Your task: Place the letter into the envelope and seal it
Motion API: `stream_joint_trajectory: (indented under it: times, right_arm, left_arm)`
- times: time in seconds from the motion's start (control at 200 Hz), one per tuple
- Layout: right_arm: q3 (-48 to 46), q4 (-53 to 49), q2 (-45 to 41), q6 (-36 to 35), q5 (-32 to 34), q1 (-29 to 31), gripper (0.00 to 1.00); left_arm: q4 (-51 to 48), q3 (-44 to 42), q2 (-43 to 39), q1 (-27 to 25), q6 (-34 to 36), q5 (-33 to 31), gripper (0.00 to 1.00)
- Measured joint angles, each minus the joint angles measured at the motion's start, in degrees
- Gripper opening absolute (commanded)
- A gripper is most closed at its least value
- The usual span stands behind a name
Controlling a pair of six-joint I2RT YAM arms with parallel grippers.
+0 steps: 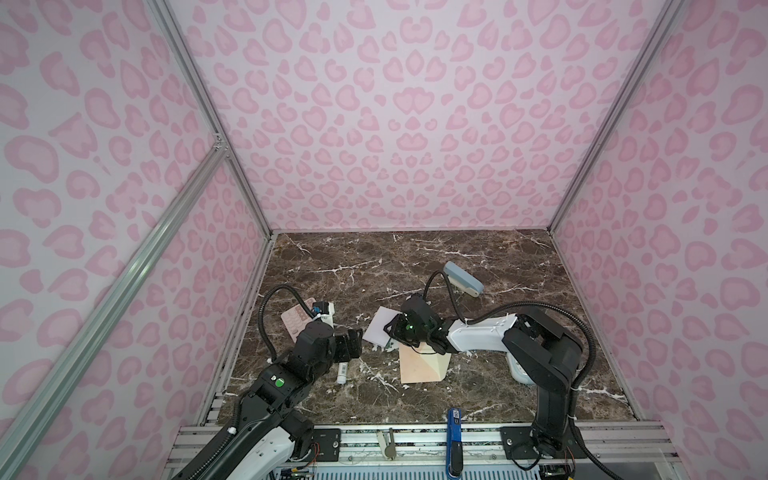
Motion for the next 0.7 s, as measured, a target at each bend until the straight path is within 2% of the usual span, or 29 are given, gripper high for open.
stream_joint_trajectory:
  times: [0.36, 0.55, 0.7]
  right_arm:
    - [-0.1, 2.5, 0.5, 0.6, -0.3, 0.0, 0.19]
    - [-0.2, 2.8, 0.5, 0.6, -0.3, 0.0, 0.09]
    - [-0.5, 3.3, 0.5, 0.6, -0.3, 0.0, 0.05]
  left_arm:
    - [0.1, -0.2, 0.2, 0.0, 0.0, 0.0, 0.90]
    - [0.3, -0.7, 0.2, 0.0, -0.1, 0.5, 0.90]
    - [0.5, -0.8, 0.3, 0.1, -0.2, 0.9, 0.90]
